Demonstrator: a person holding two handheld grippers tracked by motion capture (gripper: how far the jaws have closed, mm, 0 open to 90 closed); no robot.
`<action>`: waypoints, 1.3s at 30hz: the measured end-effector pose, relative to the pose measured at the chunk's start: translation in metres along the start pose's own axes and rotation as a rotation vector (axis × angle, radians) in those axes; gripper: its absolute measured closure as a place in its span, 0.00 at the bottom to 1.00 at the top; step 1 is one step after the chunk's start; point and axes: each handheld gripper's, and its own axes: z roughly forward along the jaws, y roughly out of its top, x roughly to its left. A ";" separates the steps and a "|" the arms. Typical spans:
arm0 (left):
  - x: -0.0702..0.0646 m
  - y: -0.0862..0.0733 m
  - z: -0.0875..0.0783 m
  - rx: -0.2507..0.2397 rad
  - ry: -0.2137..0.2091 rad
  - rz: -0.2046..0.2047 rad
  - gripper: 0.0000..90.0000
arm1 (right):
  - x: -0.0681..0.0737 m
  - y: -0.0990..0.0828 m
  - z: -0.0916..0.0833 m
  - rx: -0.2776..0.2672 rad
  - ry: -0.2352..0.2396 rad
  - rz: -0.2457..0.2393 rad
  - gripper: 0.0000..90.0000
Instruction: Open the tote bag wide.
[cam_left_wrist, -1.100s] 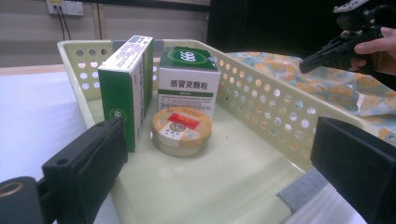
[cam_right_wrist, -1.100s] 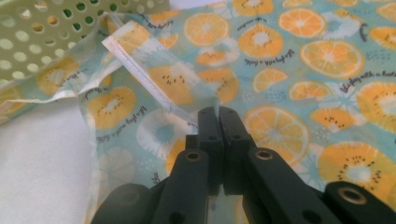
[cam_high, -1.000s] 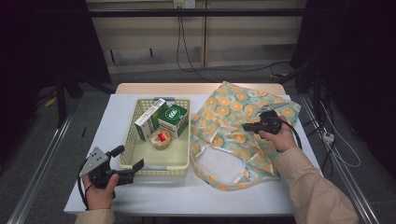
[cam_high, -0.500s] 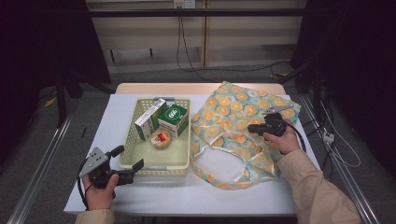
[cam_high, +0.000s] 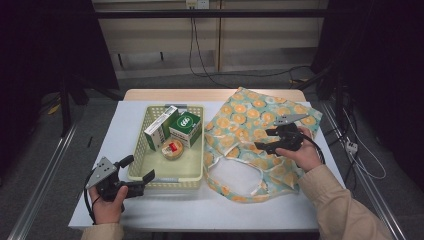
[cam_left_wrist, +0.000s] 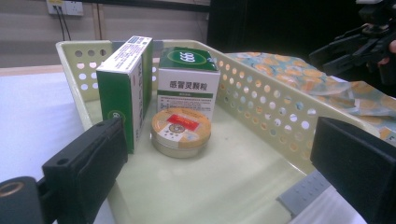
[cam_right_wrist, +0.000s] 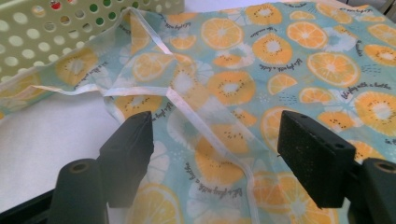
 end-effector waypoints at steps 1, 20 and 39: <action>0.000 0.000 0.000 -0.002 -0.001 -0.003 0.04 | 0.001 0.001 -0.002 -0.006 0.005 0.003 0.29; -0.001 -0.001 -0.002 -0.008 0.005 -0.010 0.04 | 0.042 -0.014 0.002 0.038 0.098 -0.069 0.31; 0.001 -0.001 -0.001 -0.006 0.002 -0.008 0.04 | 0.058 -0.030 0.010 0.098 0.164 -0.122 0.67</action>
